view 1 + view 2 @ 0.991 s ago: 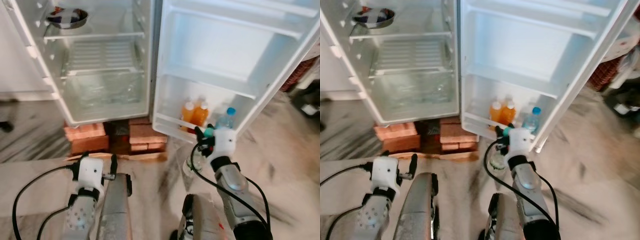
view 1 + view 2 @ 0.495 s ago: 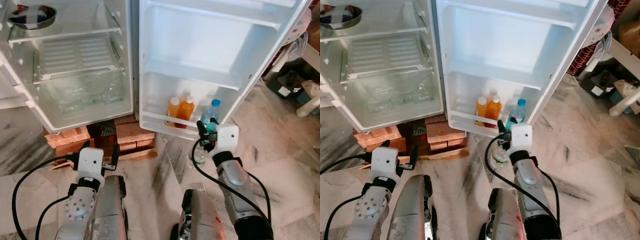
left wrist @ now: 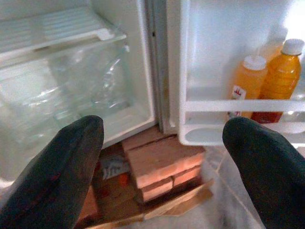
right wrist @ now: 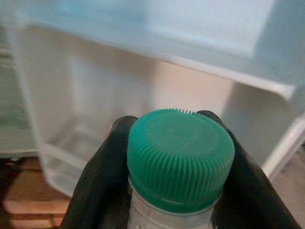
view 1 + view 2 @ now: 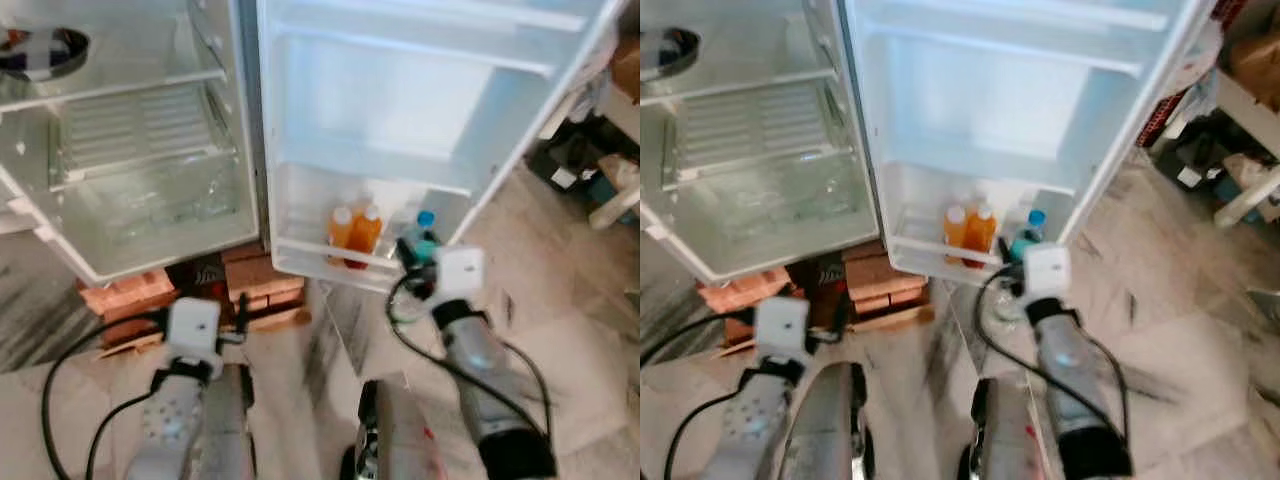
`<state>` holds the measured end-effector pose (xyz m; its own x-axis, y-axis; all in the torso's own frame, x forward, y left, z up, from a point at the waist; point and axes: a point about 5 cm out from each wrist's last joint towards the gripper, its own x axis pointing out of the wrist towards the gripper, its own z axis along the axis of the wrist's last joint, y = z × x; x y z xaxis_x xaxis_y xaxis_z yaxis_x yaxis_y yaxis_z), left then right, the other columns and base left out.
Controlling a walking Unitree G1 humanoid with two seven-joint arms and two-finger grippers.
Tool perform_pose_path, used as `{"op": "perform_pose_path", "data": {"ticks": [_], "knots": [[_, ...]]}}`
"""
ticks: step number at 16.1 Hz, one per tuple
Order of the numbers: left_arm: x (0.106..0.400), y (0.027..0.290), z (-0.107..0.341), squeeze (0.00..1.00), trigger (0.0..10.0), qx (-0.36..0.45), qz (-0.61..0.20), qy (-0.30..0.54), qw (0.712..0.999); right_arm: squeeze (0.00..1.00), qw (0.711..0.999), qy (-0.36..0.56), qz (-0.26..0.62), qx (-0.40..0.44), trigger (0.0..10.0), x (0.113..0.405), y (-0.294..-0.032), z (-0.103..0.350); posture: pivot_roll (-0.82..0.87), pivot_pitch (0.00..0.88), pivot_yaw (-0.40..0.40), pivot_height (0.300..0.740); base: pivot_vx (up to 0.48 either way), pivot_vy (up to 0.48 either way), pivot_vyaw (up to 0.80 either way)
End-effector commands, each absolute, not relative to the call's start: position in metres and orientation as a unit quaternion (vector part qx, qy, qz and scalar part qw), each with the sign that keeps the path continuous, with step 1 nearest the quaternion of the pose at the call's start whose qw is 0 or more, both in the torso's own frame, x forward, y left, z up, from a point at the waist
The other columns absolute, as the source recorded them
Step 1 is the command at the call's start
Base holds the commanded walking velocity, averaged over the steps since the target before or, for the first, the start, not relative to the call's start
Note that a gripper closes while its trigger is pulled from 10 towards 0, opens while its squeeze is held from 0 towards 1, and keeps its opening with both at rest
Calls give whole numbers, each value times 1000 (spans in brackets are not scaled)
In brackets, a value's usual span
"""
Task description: Restocking fridge
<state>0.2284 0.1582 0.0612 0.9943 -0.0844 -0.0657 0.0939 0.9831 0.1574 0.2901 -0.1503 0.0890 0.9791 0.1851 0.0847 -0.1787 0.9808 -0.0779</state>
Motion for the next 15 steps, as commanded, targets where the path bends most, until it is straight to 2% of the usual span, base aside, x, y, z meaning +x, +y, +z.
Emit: {"op": "perform_pose_path", "data": {"ticks": [1, 15], "knots": [[227, 167, 61, 0, 10000, 93, -37, 33, 994, 0, 993, -61, 102, -25, 10000, 292, -142, 94, 178, 148, -85, 598, 304, 0, 0], [233, 168, 60, 0, 10000, 98, -40, 30, 994, 0, 991, -68, 114, -23, 10000, 294, -137, 96, 185, 132, -81, 598, 290, 0, 0]]}}
